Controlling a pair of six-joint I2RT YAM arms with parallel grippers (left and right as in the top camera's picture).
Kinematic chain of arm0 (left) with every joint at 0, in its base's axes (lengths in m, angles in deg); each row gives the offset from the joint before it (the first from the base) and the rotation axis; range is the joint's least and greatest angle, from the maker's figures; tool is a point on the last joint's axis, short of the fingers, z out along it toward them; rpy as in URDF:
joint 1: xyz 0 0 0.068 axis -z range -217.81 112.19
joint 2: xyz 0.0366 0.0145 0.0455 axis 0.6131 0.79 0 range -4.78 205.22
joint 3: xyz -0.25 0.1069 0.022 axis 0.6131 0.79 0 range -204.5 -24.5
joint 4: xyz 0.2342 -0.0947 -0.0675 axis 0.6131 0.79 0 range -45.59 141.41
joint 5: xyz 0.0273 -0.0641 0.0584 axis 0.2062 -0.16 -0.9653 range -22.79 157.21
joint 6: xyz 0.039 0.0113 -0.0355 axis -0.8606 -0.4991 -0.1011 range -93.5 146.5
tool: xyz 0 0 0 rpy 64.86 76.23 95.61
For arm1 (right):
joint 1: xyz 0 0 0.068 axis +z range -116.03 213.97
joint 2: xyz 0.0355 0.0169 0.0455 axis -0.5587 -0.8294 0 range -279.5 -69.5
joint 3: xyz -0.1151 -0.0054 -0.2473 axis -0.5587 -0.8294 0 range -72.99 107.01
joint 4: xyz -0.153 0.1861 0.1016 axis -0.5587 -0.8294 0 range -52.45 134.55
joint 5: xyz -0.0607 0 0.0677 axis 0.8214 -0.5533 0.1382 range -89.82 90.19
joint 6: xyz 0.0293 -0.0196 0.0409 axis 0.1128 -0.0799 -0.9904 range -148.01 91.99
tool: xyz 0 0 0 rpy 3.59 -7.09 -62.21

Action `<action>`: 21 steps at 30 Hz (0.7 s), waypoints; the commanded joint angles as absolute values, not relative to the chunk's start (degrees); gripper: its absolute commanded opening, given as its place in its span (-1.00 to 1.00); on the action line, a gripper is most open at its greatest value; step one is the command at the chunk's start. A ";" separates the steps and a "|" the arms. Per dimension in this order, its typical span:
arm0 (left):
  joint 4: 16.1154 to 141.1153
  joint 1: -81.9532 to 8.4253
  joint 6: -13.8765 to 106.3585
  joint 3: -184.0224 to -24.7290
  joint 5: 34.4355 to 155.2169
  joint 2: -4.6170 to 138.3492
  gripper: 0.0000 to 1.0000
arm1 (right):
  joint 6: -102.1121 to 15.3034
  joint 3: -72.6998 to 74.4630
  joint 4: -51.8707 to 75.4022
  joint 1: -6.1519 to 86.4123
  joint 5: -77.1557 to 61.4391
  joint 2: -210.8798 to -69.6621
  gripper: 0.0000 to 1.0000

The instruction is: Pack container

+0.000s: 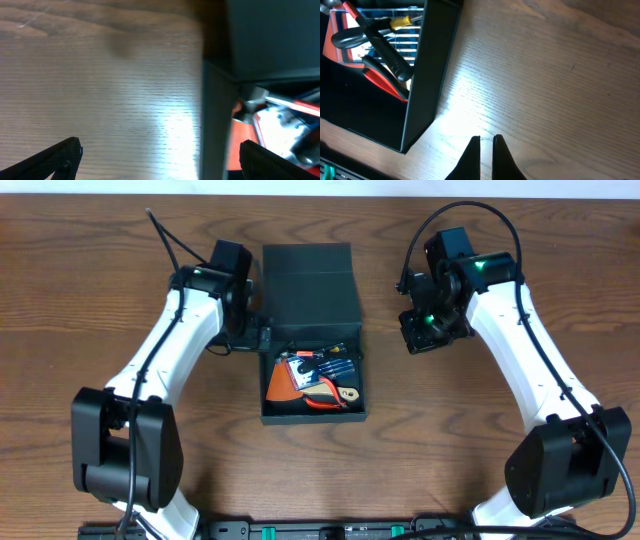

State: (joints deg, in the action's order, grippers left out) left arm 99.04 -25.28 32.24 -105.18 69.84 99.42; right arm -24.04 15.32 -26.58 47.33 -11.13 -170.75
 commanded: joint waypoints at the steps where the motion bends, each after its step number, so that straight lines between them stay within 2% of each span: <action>1: 99.15 -27.94 31.52 -104.97 69.71 99.71 0.99 | -24.72 14.82 -26.28 48.64 -10.75 -170.88 -0.97; 7: 98.95 -30.59 31.26 -104.97 71.09 99.58 0.96 | -24.74 14.82 -25.49 49.43 -10.75 -170.88 -0.98; 21: 95.04 -30.65 31.30 -100.55 73.78 100.78 0.93 | -25.85 14.79 -24.79 50.94 -10.75 -170.88 -0.97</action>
State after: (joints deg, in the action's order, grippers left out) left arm 95.57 -30.59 32.04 -101.80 71.94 99.86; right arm -24.87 15.32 -24.99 50.11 -10.71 -170.75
